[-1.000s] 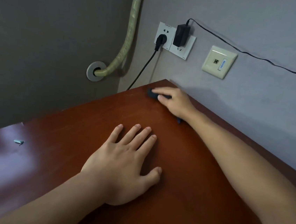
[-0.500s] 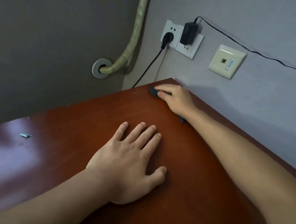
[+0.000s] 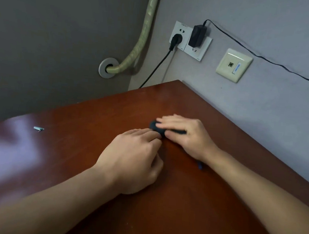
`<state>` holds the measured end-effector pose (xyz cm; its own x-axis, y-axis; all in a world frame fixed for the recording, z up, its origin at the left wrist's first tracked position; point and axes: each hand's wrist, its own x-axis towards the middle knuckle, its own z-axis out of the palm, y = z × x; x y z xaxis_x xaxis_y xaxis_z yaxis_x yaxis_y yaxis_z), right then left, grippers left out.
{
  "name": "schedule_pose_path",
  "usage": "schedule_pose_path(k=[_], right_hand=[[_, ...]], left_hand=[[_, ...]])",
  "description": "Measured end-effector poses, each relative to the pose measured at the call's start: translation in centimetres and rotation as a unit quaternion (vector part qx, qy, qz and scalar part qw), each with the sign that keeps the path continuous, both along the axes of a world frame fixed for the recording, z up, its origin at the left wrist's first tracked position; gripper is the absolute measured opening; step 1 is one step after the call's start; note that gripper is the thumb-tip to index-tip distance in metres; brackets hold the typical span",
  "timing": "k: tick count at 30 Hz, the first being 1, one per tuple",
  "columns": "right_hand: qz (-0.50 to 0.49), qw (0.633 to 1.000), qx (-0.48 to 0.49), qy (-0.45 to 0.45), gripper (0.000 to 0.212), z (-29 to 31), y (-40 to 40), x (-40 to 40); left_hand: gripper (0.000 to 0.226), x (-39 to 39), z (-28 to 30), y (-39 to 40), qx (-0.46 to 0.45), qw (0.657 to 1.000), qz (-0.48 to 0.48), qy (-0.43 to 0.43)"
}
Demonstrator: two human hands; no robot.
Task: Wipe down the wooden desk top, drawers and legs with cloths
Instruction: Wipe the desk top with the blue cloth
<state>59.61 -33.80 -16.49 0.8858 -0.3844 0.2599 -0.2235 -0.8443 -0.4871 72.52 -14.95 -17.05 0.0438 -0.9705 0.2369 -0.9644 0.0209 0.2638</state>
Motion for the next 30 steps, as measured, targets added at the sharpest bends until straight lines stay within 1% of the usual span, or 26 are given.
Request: schedule_pose_path(k=[2, 5, 8, 11, 14, 16, 19, 21, 23, 27, 28, 30], right_hand=[[0.001, 1.000, 0.022, -0.003, 0.033, -0.2, 0.8, -2.3], [-0.010, 1.000, 0.006, -0.018, 0.035, -0.6, 0.1, -1.2], [-0.036, 0.998, -0.048, -0.022, 0.033, -0.7, -2.0, 3.6], [-0.079, 0.993, -0.086, 0.001, 0.030, 0.0, -4.9, 9.8], [-0.092, 0.990, -0.093, 0.047, 0.032, 0.6, -6.5, 15.0], [-0.088, 0.989, -0.094, 0.066, 0.032, 0.7, -6.7, 16.2], [-0.077, 0.994, -0.067, 0.031, 0.032, 0.8, -5.1, 14.7], [-0.056, 0.998, -0.041, 0.010, 0.033, 0.7, -2.8, 12.1], [-0.028, 0.999, -0.013, 0.010, 0.036, 0.7, 0.1, 8.9], [0.038, 0.999, 0.018, 0.021, 0.034, 0.5, 5.8, 1.6], [0.046, 0.999, 0.018, 0.022, 0.034, 0.3, 6.6, 0.4], [0.051, 0.998, 0.007, 0.020, 0.035, 0.0, 7.0, -0.2]], left_hand=[[0.055, -0.1, -0.2, 0.2, -0.030, 0.999, -0.010, -0.012], [0.051, -0.2, -0.2, 0.4, -0.037, 0.999, -0.017, -0.012], [0.052, 0.1, -0.3, 0.3, -0.029, 0.999, -0.023, -0.013], [0.052, 0.2, -0.1, -0.1, 0.001, 1.000, -0.029, 0.006], [0.060, 0.3, 0.1, -0.5, 0.043, 0.998, -0.042, 0.032], [0.061, 0.4, -0.1, -0.6, 0.047, 0.997, -0.045, 0.031], [0.056, 0.5, -0.2, -0.2, 0.029, 0.999, -0.036, 0.004], [0.063, 0.3, 0.0, 0.6, 0.009, 0.999, -0.032, -0.021], [0.058, 0.1, 0.2, 1.7, -0.007, 0.999, -0.034, -0.025], [0.048, 0.5, -0.1, 6.7, 0.000, 0.998, -0.036, -0.046], [0.048, 0.7, -0.2, 8.2, 0.002, 0.999, -0.027, -0.042], [0.056, 0.8, -0.4, 10.7, 0.017, 1.000, 0.000, -0.017]])
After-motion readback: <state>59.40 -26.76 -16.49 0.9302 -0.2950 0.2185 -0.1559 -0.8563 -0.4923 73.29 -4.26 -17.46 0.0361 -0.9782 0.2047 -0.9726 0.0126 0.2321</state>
